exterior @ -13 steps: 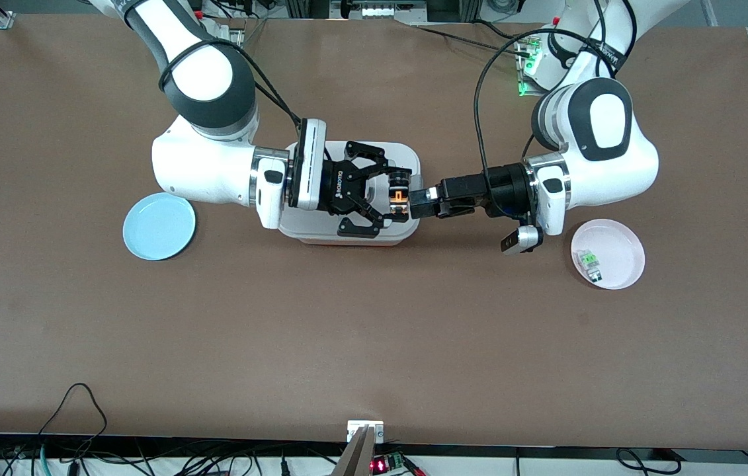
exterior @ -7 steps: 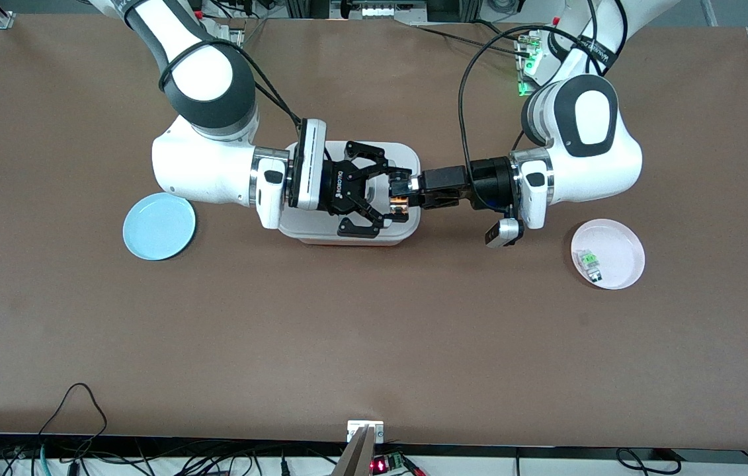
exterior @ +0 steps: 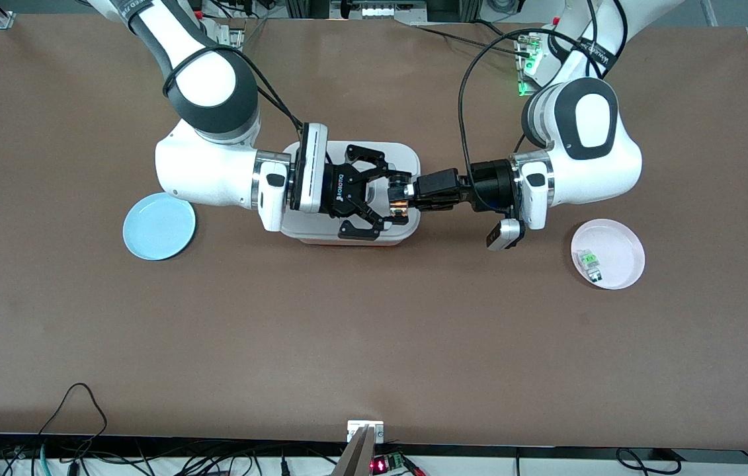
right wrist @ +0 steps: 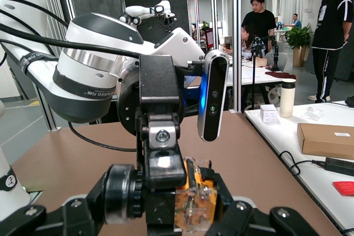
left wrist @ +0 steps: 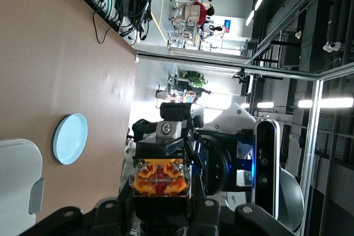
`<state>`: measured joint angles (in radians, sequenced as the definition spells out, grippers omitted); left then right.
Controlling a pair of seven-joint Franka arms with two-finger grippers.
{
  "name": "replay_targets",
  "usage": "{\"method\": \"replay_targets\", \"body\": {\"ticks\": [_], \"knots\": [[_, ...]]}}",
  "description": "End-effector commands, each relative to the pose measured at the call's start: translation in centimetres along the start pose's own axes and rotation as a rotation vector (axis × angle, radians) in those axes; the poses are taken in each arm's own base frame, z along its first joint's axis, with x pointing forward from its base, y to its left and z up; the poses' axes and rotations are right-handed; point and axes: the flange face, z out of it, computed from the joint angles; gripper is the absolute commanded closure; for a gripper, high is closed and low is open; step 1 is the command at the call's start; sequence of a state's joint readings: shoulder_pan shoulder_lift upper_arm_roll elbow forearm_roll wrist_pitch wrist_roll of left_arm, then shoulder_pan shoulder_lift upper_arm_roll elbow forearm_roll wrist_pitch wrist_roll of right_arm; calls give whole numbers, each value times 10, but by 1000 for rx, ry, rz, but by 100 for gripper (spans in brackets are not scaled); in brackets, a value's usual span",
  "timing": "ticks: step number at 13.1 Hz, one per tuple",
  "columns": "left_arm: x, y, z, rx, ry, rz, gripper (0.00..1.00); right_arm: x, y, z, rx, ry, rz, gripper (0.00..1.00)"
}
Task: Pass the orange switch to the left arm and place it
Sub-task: 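Grasp the orange switch with the left gripper, then open the right gripper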
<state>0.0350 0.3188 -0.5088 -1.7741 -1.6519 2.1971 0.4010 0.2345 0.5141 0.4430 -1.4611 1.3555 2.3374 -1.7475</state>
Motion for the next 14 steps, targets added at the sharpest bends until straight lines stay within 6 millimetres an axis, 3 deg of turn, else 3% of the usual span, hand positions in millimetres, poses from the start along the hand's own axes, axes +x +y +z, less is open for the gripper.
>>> {"method": "replay_targets", "body": {"ticks": [1,2,9,14], "knots": [[4,-1,-3,-18,13,26,87,10,0,2,-7,34,20,39],[4,-1,-3,-18,12,25,87,10,0,1,-6,37,29,0],[7,4,-12,-20,26,31,87,17,12,-24,-19,35,86,0],[27,6,-55,104,-28,158,87,2,37,-92,31,0,81,0]]}}
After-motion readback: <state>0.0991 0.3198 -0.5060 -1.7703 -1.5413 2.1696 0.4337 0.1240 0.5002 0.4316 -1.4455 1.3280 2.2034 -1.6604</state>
